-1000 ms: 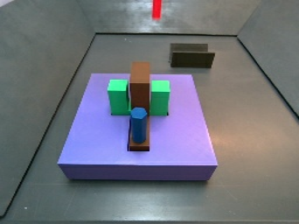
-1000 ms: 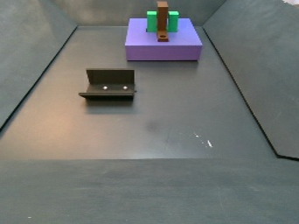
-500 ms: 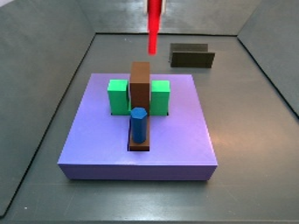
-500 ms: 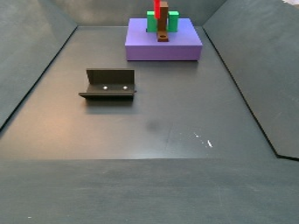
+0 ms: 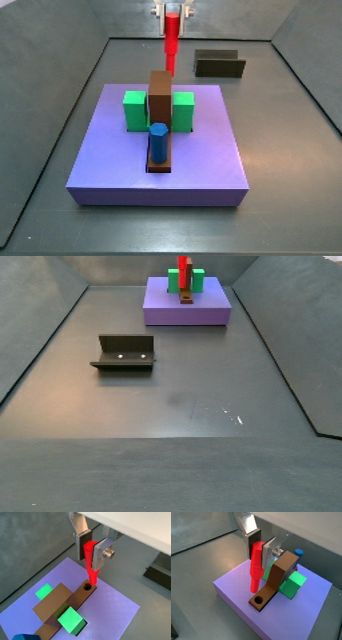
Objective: Pick up the red object. Move up. Place the red object on the fixture. Regrasp the red object. Move to above the board. Insert the red object.
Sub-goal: Insert the red object.
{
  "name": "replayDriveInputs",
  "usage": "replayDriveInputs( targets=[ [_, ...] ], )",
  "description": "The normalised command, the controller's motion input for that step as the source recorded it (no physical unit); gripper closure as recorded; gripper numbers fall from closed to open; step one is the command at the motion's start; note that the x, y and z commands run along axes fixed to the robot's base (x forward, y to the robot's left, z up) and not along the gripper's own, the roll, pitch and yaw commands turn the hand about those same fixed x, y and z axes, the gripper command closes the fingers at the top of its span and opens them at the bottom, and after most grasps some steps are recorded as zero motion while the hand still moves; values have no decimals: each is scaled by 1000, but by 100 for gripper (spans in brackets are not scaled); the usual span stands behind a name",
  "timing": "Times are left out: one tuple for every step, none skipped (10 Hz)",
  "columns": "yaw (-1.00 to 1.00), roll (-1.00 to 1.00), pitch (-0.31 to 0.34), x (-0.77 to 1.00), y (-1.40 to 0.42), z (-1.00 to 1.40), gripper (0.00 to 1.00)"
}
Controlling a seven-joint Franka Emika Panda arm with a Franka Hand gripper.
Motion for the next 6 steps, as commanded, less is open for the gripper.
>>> replayDriveInputs(
  targets=[
    [0,-131,-59,-9,0,-329,100],
    [0,-127,0,-46,0,-326,100],
    [0,-44,0,-134,0,-243,100],
    [0,0,0,-94,0,-97,100],
    [0,0,0,-80,-14,-31,100],
    [0,0,0,-100,-46,-29,100]
  ],
)
